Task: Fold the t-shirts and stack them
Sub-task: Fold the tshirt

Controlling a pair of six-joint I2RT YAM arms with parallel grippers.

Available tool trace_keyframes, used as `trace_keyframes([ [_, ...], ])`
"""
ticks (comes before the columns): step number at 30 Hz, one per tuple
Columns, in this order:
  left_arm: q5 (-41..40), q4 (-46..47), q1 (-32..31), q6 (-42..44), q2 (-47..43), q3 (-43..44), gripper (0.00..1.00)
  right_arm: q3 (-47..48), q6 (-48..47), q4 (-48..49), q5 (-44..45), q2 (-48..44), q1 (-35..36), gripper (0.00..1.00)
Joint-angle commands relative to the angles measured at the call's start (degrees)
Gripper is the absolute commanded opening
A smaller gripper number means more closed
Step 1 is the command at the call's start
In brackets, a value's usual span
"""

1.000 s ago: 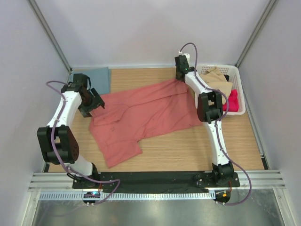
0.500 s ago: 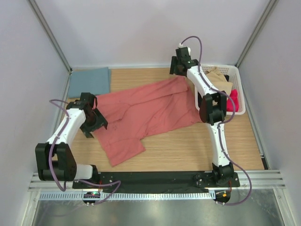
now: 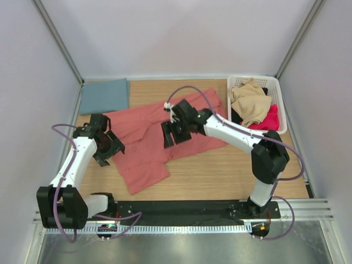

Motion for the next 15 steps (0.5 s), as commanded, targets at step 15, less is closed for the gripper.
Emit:
trace_keyframes([
  [15,4.1,1.1,0.2,5.5,-3.3,5.6,0.76,-23.8,4.7,19.7,-15.4,-1.5,6.7,0.82],
])
